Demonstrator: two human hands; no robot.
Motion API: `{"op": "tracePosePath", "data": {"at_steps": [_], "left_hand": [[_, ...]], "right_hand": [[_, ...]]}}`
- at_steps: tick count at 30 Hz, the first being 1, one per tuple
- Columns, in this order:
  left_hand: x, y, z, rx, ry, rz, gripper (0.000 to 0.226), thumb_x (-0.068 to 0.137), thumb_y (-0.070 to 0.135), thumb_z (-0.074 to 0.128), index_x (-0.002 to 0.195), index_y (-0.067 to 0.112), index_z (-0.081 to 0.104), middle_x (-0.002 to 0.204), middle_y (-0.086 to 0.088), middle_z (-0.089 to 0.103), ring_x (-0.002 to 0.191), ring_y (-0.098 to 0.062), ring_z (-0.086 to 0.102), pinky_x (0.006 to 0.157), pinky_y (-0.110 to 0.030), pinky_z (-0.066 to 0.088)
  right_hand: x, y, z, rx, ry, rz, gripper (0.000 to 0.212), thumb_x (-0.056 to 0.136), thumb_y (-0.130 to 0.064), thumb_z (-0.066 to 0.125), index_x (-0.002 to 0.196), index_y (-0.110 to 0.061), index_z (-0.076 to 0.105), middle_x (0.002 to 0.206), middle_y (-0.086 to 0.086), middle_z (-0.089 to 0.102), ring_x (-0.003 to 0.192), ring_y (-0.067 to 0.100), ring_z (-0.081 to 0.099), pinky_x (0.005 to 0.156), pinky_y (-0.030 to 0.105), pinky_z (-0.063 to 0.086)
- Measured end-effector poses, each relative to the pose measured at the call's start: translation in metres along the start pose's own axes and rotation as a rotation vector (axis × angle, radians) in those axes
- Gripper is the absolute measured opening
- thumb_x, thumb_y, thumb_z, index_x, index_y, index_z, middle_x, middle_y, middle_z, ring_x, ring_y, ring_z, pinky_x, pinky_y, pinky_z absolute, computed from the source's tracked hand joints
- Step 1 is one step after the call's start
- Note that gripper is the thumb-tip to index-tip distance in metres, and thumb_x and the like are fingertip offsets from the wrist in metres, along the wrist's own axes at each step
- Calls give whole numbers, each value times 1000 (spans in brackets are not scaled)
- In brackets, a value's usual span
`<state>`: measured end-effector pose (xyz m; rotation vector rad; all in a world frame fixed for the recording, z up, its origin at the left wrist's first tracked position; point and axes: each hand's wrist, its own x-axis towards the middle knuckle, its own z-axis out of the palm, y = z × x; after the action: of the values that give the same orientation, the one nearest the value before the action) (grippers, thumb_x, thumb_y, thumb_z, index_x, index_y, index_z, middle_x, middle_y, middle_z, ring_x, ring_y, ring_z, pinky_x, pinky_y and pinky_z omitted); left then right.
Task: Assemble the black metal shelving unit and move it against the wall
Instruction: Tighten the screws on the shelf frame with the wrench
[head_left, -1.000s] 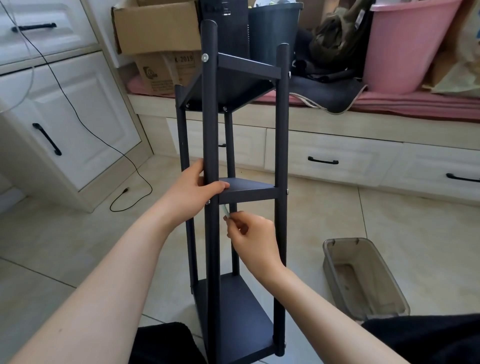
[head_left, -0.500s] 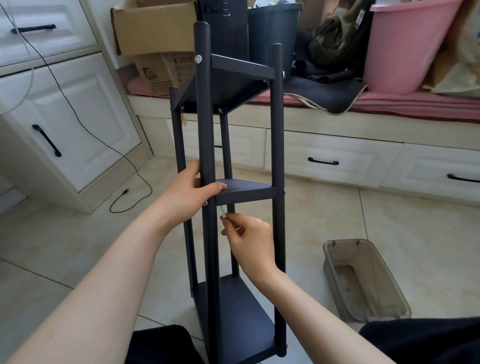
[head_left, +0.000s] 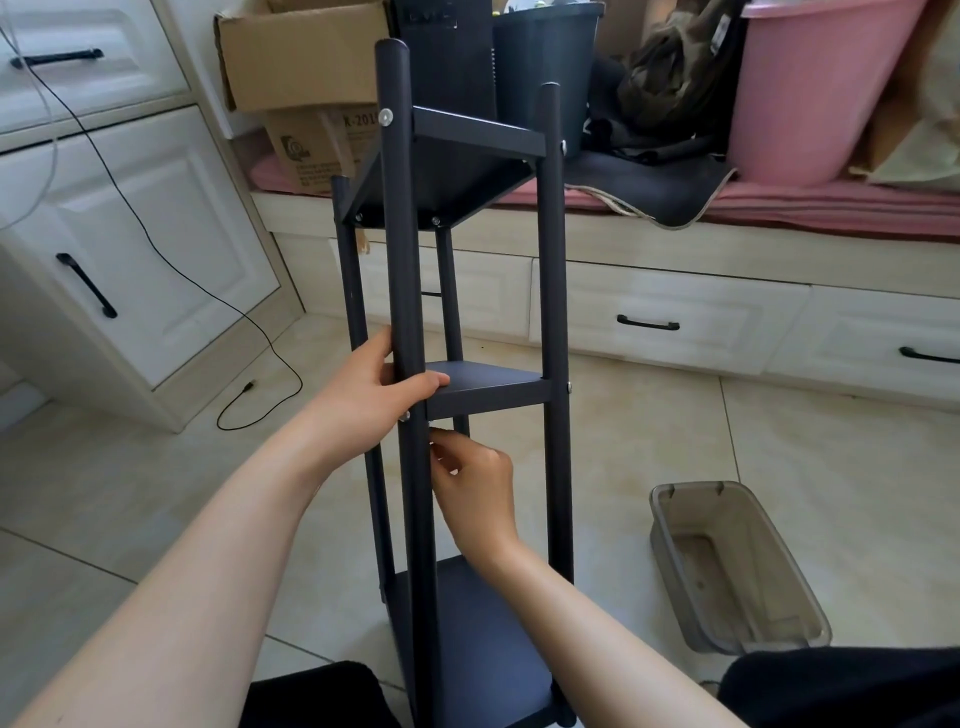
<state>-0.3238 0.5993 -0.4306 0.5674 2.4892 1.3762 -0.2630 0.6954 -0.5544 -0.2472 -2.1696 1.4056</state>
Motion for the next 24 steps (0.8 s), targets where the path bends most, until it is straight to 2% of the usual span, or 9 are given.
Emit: {"op": "tracePosePath", "data": {"at_steps": [2,6,9,12,16,18,20,22,24], "left_hand": [[0,0,0,4,-7,5,37,93,38,67,127,28,54,111,9,71,100,-4,65,66,-10,44],[1,1,1,-10,-19,8,34,94,35,67,124,26,55,113,7,71,103,-7,66,73,-15,46],[1,1,1,-18,-21,4,33,94,34,67,123,25,54,113,6,72,105,-8,66,75,-16,46],[1,1,0,-25,-24,-4,31,94,34,67,121,27,55,111,7,73,103,-6,66,73,-15,45],[1,2,1,-19,-19,-7,31,93,34,69,119,25,56,108,6,72,99,-6,67,73,-16,46],[0,2,1,-8,-14,-4,29,93,35,70,118,26,56,105,9,72,93,0,67,67,-10,45],[-1,3,2,-1,-12,-5,26,93,36,70,115,29,56,101,11,71,85,6,66,60,-5,44],[-2,4,2,1,-14,-4,25,93,36,70,113,31,56,101,12,72,85,6,66,61,-6,44],[-3,5,3,6,-14,-3,23,93,36,70,111,30,57,102,9,72,90,-1,67,68,-14,48]], "right_hand": [[2,2,2,17,-17,0,14,94,-14,62,88,-6,73,74,6,70,67,29,59,66,46,51],[6,2,5,61,-29,13,11,92,-10,62,90,-9,73,74,0,69,68,19,59,67,41,52],[7,2,4,69,-43,14,11,93,-10,62,90,-8,72,75,2,69,70,19,59,68,39,51],[5,4,1,52,-58,4,16,95,-15,61,83,-9,70,71,-2,65,66,15,55,63,29,48],[2,5,-10,15,-105,61,28,97,-20,60,69,-15,61,54,-17,50,58,9,45,55,18,34],[1,4,-16,-28,-160,93,32,98,-23,59,68,-13,58,54,-12,54,57,14,49,58,26,43],[3,0,-23,-63,-217,116,32,99,-25,57,75,-5,63,63,3,63,67,27,60,68,38,53],[4,-5,-31,-85,-240,117,32,99,-27,55,78,-5,64,70,13,65,72,31,62,73,42,53],[6,-9,-39,-122,-253,106,32,99,-26,55,77,-5,64,70,12,65,71,28,61,74,41,53]]}}
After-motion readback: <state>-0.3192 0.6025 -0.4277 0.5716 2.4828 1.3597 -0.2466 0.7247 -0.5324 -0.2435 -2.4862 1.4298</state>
